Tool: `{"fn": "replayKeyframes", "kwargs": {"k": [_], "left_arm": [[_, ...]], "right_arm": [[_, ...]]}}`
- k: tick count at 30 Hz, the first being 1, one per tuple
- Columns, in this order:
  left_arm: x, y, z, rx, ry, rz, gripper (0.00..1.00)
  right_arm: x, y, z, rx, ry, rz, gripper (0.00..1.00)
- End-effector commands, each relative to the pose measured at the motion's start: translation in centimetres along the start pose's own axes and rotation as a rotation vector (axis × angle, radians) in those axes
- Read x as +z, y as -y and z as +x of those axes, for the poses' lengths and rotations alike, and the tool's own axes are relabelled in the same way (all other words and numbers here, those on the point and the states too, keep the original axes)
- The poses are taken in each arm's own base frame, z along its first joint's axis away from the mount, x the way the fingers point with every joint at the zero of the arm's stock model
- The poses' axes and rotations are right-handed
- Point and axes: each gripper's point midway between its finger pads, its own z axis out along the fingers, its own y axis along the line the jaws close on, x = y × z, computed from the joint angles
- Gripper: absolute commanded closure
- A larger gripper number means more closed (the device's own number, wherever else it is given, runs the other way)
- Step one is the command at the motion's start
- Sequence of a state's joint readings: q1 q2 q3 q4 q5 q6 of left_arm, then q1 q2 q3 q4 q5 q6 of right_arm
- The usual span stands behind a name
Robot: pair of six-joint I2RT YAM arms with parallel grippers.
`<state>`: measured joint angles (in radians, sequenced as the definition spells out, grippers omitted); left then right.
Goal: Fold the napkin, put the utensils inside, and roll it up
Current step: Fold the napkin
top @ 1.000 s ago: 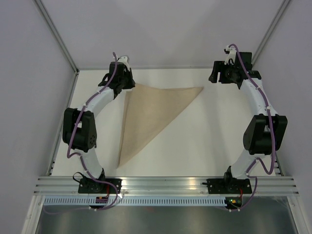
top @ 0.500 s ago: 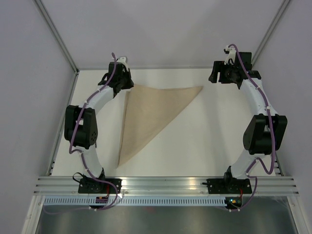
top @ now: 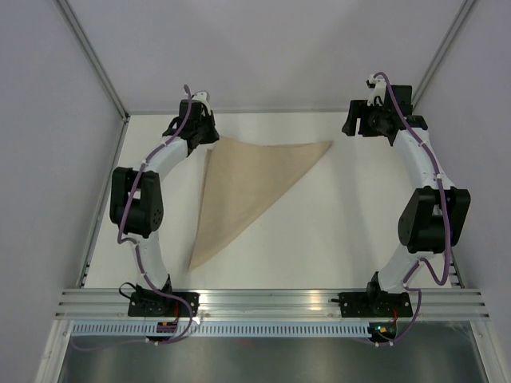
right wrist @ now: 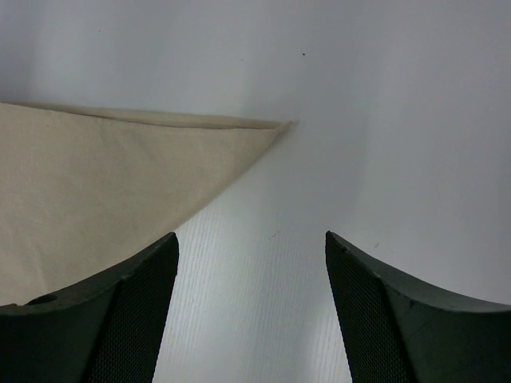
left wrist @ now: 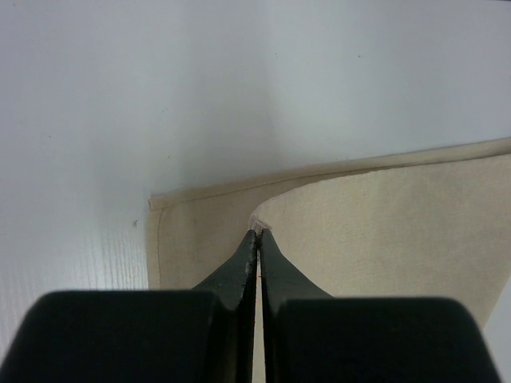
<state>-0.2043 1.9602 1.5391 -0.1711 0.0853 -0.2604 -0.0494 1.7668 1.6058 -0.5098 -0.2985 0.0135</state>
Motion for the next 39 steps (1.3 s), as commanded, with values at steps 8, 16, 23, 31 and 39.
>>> {"fn": "replayKeyframes", "kwargs": {"k": [8,16,23,31,39], "left_arm": [[1.4,-1.1,0.9,-0.003,-0.025,-0.018,0.98],[2.2,-1.6,1.9,-0.007,-0.042,-0.037,0.98],[2.8,-2.4,2.8,-0.013,-0.057,-0.07,0.98],[3.3,-3.1,3.3,-0.018,-0.059,-0.107,0.98],[3.1,-4.0,3.0,-0.017,-0.047,-0.148,0.98]], "right_arm": [[0.1,0.1,-1.1,-0.016,0.028,0.009,0.21],[0.5,0.2,-0.6,-0.011,0.015,0.009,0.21],[0.6,0.4,-0.3,-0.036,0.006,0.009,0.21],[0.8,0.5,0.0,-0.039,0.0,0.01,0.21],[0.9,0.6,0.1,-0.038,-0.004,0.01,0.21]]}}
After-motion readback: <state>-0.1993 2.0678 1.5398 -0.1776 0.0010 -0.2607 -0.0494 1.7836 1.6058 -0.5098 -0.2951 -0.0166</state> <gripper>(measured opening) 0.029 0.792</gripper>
